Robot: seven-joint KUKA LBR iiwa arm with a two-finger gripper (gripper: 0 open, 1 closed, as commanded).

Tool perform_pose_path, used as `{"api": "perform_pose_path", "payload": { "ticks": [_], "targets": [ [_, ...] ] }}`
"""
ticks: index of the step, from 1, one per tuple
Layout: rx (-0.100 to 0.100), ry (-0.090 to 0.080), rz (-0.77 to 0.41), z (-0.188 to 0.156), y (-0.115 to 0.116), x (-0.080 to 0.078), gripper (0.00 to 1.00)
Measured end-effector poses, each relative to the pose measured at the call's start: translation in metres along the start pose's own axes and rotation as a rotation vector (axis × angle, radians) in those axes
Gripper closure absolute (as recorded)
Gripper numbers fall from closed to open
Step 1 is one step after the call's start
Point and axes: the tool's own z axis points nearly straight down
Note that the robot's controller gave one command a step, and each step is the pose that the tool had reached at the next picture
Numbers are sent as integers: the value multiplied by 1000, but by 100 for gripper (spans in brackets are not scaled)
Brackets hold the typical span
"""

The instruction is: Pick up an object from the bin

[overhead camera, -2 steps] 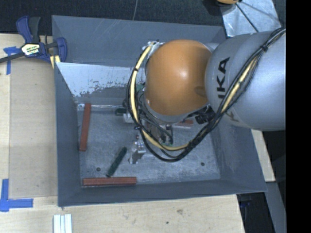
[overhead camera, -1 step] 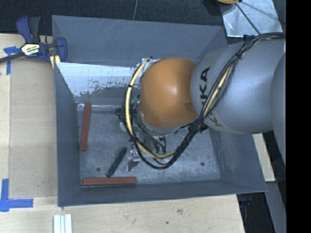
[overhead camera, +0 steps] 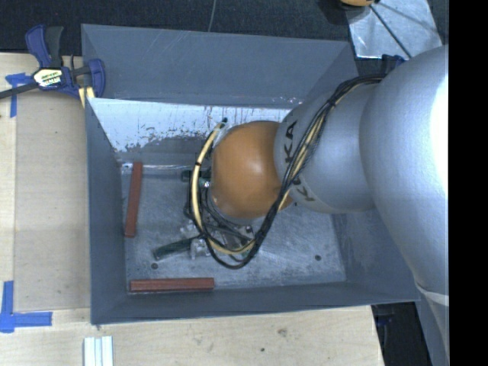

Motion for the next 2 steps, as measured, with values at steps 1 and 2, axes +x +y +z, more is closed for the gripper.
{"api": "perform_pose_path", "payload": {
  "ticks": [1, 2],
  "targets": [
    [0, 0, 0, 0, 0, 0, 100],
    [3, 17, 40, -147, -14, -13, 100]
  ]
}}
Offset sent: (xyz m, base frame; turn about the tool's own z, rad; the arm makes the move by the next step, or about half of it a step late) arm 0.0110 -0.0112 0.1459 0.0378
